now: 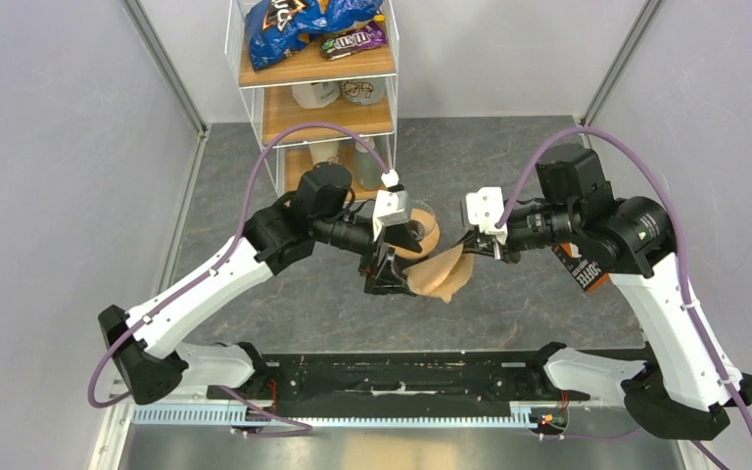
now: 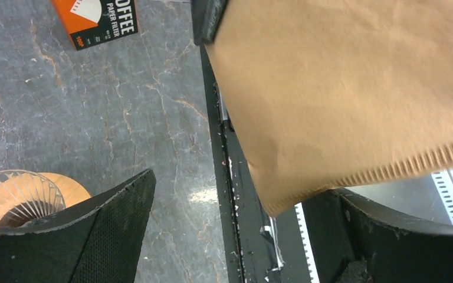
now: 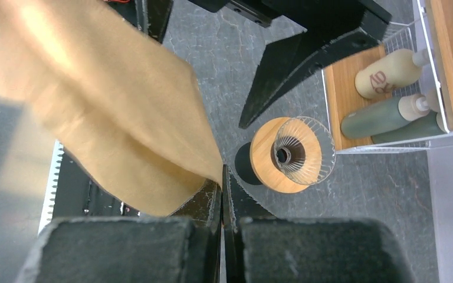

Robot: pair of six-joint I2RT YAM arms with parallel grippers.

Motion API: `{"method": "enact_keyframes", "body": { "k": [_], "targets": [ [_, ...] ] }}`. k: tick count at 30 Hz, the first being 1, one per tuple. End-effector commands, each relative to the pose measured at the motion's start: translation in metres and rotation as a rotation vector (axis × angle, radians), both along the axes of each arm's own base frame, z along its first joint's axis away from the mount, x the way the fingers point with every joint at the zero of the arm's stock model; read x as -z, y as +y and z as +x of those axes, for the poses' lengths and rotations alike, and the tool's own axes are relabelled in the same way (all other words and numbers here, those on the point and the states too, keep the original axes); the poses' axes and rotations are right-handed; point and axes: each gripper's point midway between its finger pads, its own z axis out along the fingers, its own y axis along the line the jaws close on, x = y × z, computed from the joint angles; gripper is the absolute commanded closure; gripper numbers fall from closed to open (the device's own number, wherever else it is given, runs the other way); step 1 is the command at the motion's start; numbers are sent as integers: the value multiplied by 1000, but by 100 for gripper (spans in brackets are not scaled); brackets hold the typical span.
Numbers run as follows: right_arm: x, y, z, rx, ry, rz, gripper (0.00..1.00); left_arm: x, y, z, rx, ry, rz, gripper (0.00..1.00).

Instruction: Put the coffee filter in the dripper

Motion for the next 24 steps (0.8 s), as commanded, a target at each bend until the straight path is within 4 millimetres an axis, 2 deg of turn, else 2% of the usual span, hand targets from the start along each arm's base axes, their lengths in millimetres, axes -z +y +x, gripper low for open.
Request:
{"method": "enact_keyframes", "body": {
  "k": [1,5,9,11,15,21,23,24],
  "targets": [
    [1,0,-9,-49,-32,-5,100,-30,-13,-5,26,15,-69,6],
    [3,0,-10,-55,-40,-15,100,-27,-17,-11,52,42,-65,14],
    [2,0,-9,-58,-49,-20,100,-26,-20,-14,71,51,-65,30],
    [1,0,-8,-59,-54,-24,100,-27,-22,-13,67,48,-65,41],
    [0,-1,-11,-65,-57,-27,100,-23,-18,-12,59,22,-48,70],
    [-1,-1,-10,-55,-50,-21,100,-17,-14,-15,62,21,-40,97],
    [-2,-1,-9,-37,-41,-21,100,-17,-12,-16,64,15,-41,98],
    [-1,-1,-8,-30,-38,-22,100,-17,-11,-16,62,10,-40,93]
  ]
}}
